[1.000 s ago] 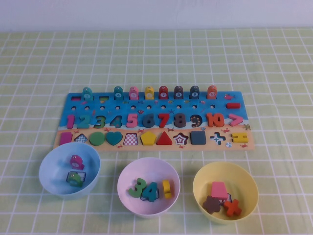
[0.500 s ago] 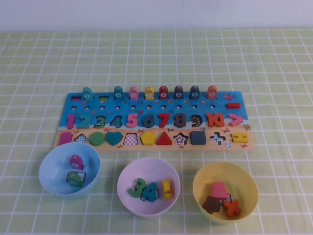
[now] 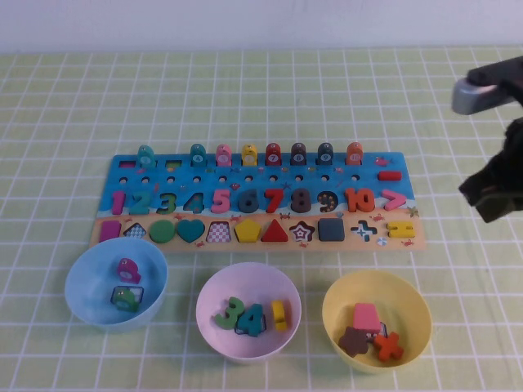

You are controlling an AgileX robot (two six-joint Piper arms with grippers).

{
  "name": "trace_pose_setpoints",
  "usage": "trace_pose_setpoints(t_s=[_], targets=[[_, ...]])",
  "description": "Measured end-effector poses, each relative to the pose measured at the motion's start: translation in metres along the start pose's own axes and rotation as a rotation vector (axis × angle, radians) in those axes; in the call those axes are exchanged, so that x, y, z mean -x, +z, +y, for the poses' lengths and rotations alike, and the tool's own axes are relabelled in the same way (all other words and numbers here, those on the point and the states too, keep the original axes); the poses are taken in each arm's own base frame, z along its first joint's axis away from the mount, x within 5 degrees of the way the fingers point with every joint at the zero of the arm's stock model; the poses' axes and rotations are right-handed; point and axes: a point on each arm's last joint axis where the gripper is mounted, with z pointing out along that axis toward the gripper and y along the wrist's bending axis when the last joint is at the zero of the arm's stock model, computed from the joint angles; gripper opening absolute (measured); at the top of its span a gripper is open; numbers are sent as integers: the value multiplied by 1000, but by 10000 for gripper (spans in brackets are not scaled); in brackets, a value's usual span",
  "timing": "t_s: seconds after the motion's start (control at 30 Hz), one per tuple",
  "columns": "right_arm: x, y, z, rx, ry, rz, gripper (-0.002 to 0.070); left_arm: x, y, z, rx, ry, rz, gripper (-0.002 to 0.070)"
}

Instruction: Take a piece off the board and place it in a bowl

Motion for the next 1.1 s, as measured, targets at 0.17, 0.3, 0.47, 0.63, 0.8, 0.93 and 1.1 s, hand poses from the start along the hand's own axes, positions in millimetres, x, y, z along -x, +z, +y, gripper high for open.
trace_pose_setpoints(t_s=[0.17,0.3,0.47,0.63,0.8,0.93,1.1], targets=[[34,25,18,-9,-68,37,-17,0,0,0,0,0,0,-4],[55,48,31,-5,-115,70,-17,0,0,0,0,0,0,-4],[74,67,52,13,-194,80,-17,0,0,0,0,0,0,-4],[93,82,73,44,-241,70,8,0,0,0,0,0,0,-4],[110,99,88,90,-242,62,209,0,0,0,0,0,0,-4],[117,117,89,96,-155,88,387,0,0,0,0,0,0,-4],[118,138,88,87,-34,134,418,0,0,0,0,0,0,-4]])
